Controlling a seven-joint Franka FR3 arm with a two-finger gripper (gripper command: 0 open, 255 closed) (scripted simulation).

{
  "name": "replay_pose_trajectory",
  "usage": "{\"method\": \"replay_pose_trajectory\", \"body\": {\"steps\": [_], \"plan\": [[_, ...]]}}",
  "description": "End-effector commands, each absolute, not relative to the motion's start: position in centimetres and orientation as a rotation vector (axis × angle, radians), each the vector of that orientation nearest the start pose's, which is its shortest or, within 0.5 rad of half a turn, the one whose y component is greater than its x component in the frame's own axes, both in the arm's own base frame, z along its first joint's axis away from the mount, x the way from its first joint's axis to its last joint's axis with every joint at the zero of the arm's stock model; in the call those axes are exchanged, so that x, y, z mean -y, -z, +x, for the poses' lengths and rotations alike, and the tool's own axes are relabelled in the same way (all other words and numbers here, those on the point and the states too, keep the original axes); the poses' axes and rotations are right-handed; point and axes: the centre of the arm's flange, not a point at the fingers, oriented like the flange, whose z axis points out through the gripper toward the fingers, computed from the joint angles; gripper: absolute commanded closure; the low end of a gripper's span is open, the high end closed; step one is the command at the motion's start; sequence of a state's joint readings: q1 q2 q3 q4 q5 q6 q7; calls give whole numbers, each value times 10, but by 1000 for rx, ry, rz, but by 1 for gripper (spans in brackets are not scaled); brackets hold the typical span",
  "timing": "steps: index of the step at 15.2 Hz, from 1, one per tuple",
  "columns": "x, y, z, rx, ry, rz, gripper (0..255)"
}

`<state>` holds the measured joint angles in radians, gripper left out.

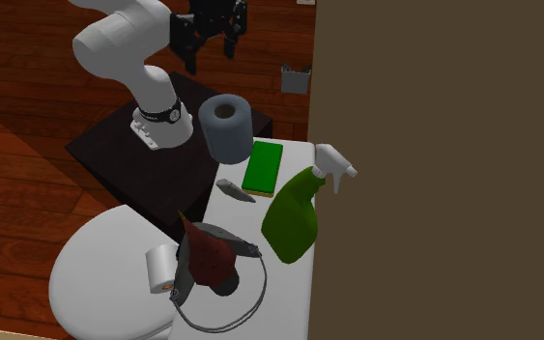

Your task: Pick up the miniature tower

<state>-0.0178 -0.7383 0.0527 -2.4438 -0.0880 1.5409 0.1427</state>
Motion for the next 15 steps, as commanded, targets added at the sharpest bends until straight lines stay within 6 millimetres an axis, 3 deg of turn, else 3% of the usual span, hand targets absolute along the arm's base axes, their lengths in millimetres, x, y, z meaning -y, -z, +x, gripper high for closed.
{"method": "replay_pose_trajectory", "body": {"steps": [1,15], "plan": [[-4,-533,309,-195,-254,-3262,0],[172,-488,326,-104,631,-3000,0]]}}
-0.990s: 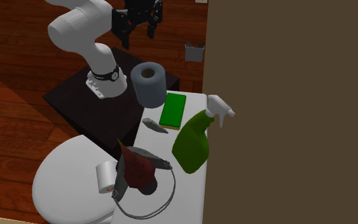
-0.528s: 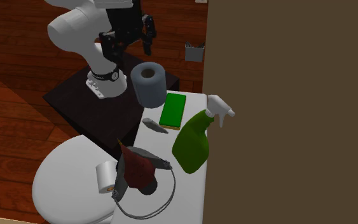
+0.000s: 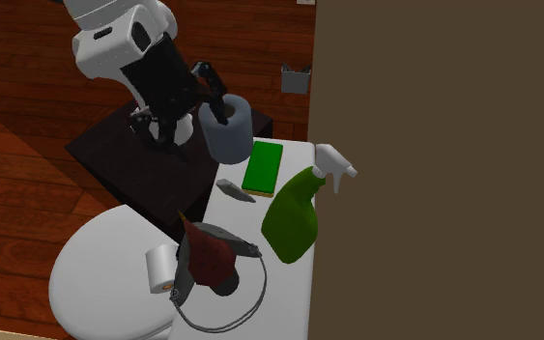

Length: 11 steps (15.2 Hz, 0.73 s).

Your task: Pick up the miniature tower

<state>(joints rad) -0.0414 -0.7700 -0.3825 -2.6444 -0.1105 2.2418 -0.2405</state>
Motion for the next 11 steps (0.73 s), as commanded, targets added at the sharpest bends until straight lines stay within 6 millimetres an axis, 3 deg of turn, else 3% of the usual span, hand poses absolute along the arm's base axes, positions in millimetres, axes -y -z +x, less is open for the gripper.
{"method": "replay_pose_trajectory", "body": {"steps": [1,11], "plan": [[184,-484,329,-97,688,-2972,0],[303,-445,369,-33,1216,-2639,0]]}}
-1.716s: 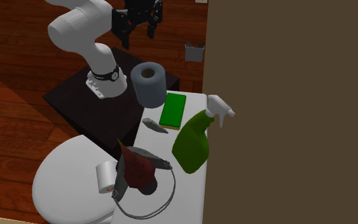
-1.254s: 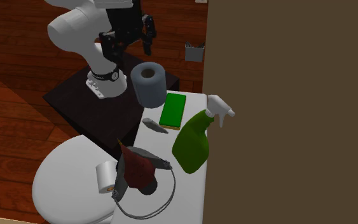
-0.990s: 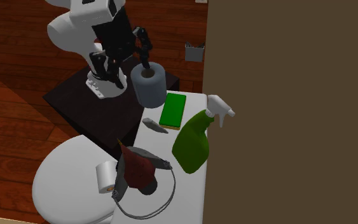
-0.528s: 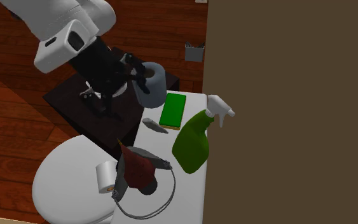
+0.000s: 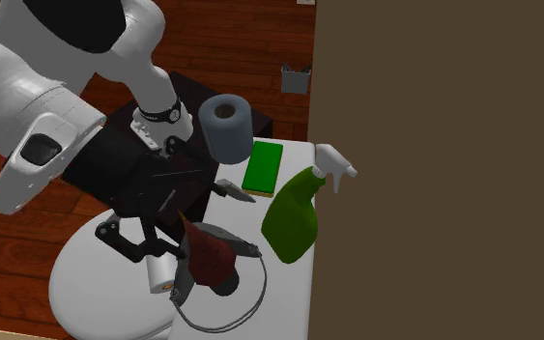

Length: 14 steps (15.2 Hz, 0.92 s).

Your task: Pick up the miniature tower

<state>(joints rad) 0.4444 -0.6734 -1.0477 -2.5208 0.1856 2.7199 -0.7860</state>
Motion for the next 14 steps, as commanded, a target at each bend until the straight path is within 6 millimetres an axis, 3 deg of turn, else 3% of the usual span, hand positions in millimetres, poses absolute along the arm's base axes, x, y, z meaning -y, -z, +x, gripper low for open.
{"method": "replay_pose_trajectory", "body": {"steps": [1,3,10,12,13,14], "plan": [[314,-441,374,-27,1264,-2600,0],[327,-437,380,-20,1316,-2556,0],[327,-397,380,-20,1316,-2556,0],[327,-397,380,-20,1316,-2556,0],[327,-397,381,-20,1316,-2556,255],[327,-397,381,-20,1316,-2556,255]]}}
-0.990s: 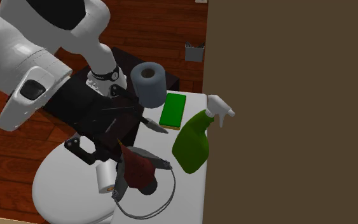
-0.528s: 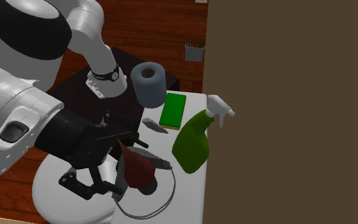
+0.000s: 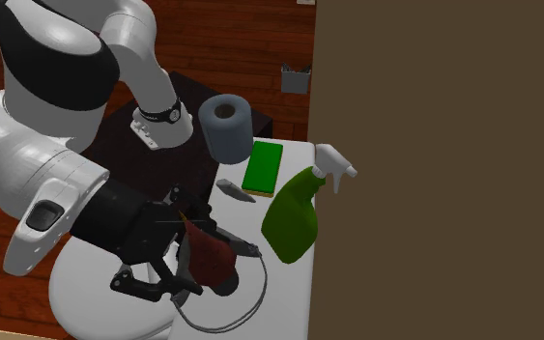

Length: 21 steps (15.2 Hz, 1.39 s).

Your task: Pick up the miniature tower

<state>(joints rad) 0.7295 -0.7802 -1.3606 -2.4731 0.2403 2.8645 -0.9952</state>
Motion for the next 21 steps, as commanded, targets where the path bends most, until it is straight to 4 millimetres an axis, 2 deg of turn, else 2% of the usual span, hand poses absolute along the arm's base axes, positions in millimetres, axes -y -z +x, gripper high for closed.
{"method": "replay_pose_trajectory", "body": {"steps": [1,8,21], "plan": [[327,-397,381,-20,1316,-2556,255],[327,-397,380,-20,1316,-2556,255],[327,-465,380,-20,1316,-2556,255]]}}
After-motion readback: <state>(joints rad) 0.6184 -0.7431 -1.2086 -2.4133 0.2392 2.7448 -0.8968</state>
